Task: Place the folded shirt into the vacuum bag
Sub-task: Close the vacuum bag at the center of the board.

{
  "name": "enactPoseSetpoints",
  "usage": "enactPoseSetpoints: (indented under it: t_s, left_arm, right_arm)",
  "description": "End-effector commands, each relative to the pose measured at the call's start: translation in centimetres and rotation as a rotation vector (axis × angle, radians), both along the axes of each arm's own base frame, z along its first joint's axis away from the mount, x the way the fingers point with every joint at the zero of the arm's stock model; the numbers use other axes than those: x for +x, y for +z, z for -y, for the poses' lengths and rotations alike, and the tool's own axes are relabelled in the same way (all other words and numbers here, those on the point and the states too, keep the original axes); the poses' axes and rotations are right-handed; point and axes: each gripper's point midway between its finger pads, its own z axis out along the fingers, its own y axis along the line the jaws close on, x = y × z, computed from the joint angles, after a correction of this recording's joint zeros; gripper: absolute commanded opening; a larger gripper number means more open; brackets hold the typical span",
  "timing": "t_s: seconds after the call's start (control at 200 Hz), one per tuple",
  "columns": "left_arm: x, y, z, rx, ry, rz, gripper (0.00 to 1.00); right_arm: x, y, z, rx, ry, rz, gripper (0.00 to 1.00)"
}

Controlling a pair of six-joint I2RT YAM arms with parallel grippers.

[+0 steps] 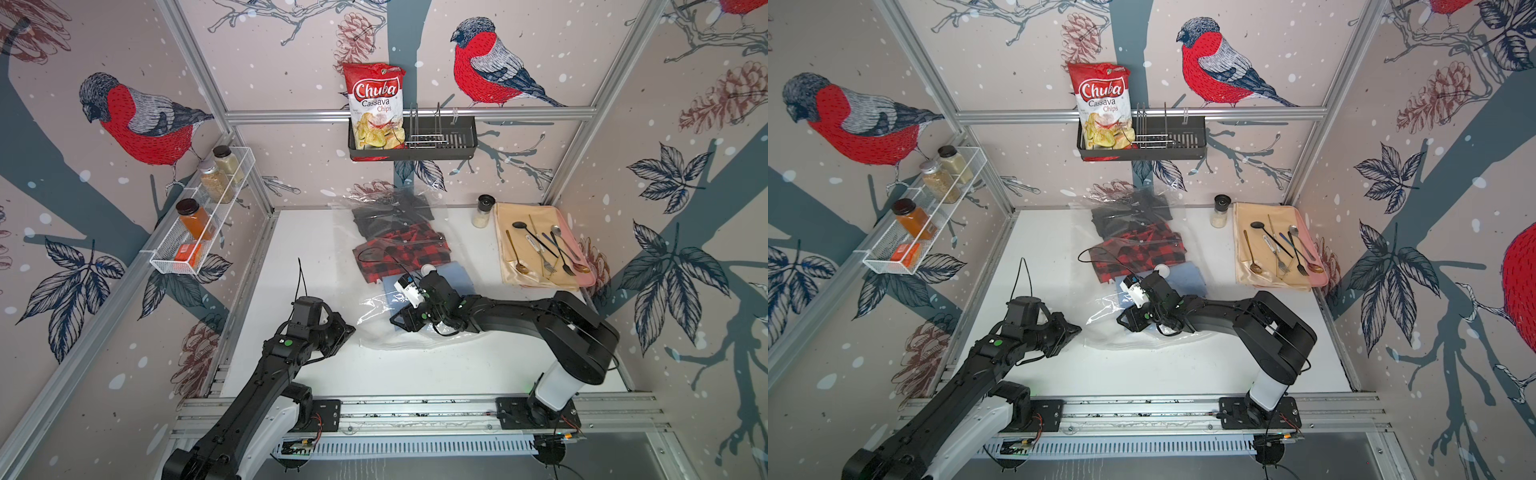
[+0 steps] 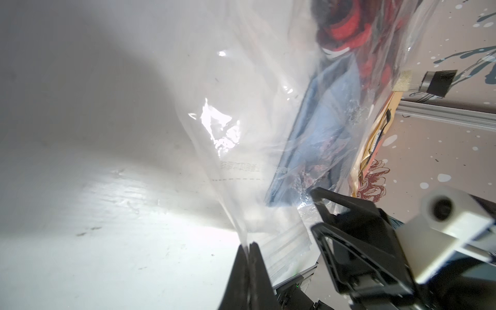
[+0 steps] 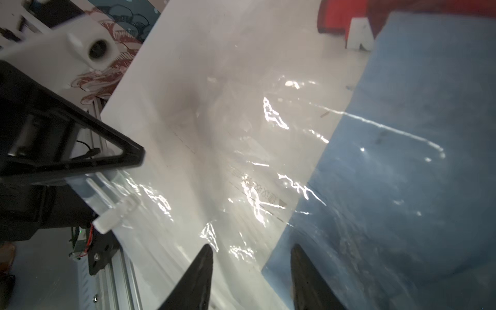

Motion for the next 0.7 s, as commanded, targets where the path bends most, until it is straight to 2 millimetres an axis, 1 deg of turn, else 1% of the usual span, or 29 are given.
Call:
enactPoseSetpoints:
  t_s: [0.0,0.075,0.145,0.195,0.265,0.32,0.39,0.435,0.475,0.56,0.635,0.695]
  left_arm:
    - [0.2,0.9,0.1,0.005,-0.014,0.03,0.0]
    - [0.2,1.3,0.1,0.001,-0.012,0.038,0.0]
    - [0.3,1.6,0.0,0.001,-0.007,0.043,0.0]
    - [0.4,1.9,0.1,-0.004,-0.006,0.047,0.0]
    - [0.5,2.3,0.1,-0.009,-0.006,0.056,0.0]
    - [0.7,2.6,0.2,-0.013,-0.004,0.061,0.0]
    - [0.9,3.0,0.3,-0.023,-0.002,0.068,0.0]
    - [1.0,3.3,0.4,-0.028,0.0,0.068,0.0]
    - [1.1,3.5,0.4,-0.028,0.004,0.067,0.0]
    - [1.4,4.0,0.1,-0.019,0.024,0.062,0.0]
    - [1.5,4.3,0.0,-0.018,0.037,0.049,0.0]
    - [1.5,4.4,0.0,-0.021,0.049,0.037,0.0]
  right_arm:
    - [-3.0,-1.9,0.1,-0.039,0.128,-0.073,0.36]
    - [-4.6,-3.2,0.4,-0.085,0.168,-0.102,0.32]
    - [-5.8,-3.7,0.6,-0.104,0.193,-0.111,0.3]
    - [-6.0,-3.9,0.9,-0.118,0.185,-0.103,0.29]
    - [-5.4,-3.4,1.2,-0.125,0.15,-0.07,0.28]
    - [-4.6,-2.3,1.3,-0.12,0.113,-0.02,0.29]
    - [-3.4,-0.1,1.2,-0.084,0.066,0.059,0.32]
    - [-2.6,1.5,1.1,-0.059,0.034,0.122,0.42]
    - [-2.1,2.9,0.9,-0.031,0.012,0.182,0.48]
    - [-2.1,5.8,0.1,0.032,-0.002,0.297,0.58]
    - [-2.6,7.5,-0.4,0.066,-0.005,0.409,0.66]
    - [-3.1,8.3,-0.7,0.072,-0.014,0.505,0.73]
